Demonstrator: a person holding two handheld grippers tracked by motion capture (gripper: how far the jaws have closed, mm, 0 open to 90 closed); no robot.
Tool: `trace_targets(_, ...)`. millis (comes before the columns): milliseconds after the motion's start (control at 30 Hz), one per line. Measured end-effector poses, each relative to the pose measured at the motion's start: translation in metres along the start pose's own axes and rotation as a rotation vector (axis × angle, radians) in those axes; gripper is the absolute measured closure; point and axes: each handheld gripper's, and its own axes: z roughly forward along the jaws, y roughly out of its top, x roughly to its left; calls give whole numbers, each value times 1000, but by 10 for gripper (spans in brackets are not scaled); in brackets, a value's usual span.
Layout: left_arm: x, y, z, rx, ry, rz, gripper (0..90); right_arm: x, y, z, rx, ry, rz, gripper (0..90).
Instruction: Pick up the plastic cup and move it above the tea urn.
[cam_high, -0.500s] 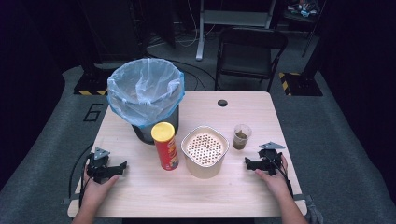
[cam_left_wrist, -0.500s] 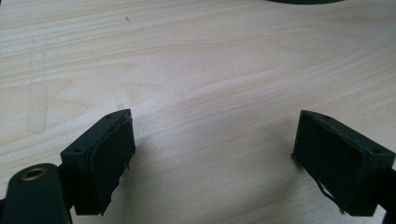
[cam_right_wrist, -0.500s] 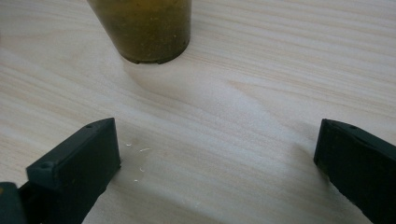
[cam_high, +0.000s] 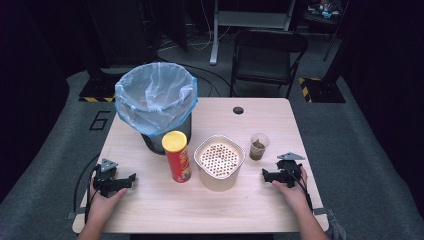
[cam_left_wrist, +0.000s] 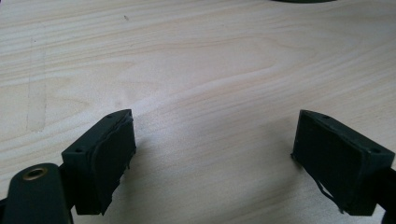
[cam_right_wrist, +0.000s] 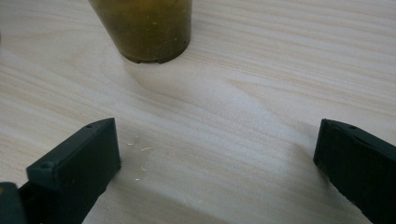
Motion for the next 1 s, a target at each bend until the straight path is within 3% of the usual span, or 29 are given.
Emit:
trace_targets(233,0,0,0,0,1,-1,128,-1,-1,-1,-1,8,-12,12)
trace_targets(300,0,0,0,-1,1,-2,128,-1,0,-3,5,15,-18,71)
trace_targets(333,0,0,0,0,1,-1,128,0,1,-5,3,13,-6,151)
trace_targets(367,0,0,0,0,1,-1,128,0,1,-5,3,13,-6,151)
trace_targets(400,0,0,0,0,0,-1,128,1,1,-8,-1,0,2,222)
trace_targets(533,0,0,0,0,1,-1,128,5,3,-14,3,0,-27,275)
trace_targets(600,-1,0,0,1,-1,-3,128,9,8,-22,5,49,-49,391)
trace_targets(667,-1,0,-1,6,-4,-2,128,11,10,-25,9,68,-51,424)
trace_targets(800,-1,0,-1,6,-5,4,128,22,23,-41,29,172,-83,502)
trace_targets(933,-1,0,-1,6,-6,12,128,31,32,-51,32,182,-135,506)
trace_targets(1000,-1,0,-1,6,-6,11,128,38,44,-64,-5,193,-152,532)
